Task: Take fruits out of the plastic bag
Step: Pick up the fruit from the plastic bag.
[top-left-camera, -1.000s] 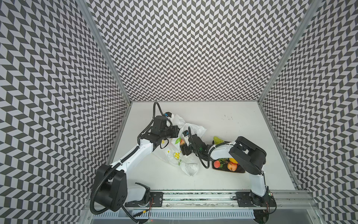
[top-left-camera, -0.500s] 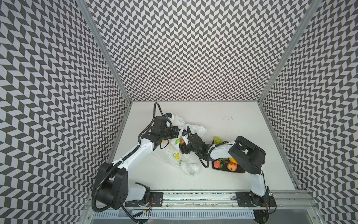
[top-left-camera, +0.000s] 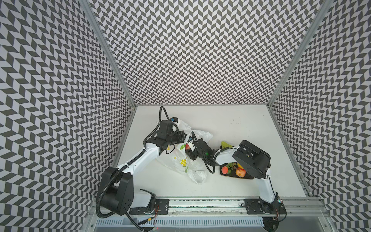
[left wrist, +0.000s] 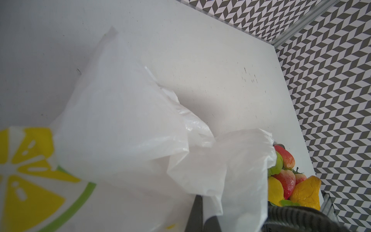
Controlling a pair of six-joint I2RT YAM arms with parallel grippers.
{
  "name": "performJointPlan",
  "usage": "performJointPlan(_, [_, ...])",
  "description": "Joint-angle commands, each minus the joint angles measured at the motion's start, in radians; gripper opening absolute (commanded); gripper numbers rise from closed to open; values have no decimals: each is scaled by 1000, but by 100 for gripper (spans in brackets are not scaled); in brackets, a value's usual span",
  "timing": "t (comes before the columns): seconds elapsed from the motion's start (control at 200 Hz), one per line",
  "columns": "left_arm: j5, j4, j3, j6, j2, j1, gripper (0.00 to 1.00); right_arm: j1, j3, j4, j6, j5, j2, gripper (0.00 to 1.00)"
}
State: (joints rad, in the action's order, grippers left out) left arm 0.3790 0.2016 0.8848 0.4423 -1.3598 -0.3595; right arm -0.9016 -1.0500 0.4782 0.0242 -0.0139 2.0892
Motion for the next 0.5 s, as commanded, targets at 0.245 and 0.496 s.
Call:
performJointPlan(0.245, [16, -25, -26, 10, 4, 0, 0, -4, 71, 58, -32, 69, -123, 39])
performJointPlan(0.496, [-4, -51, -21, 41, -7, 7, 0, -16, 170, 18, -18, 83, -238, 36])
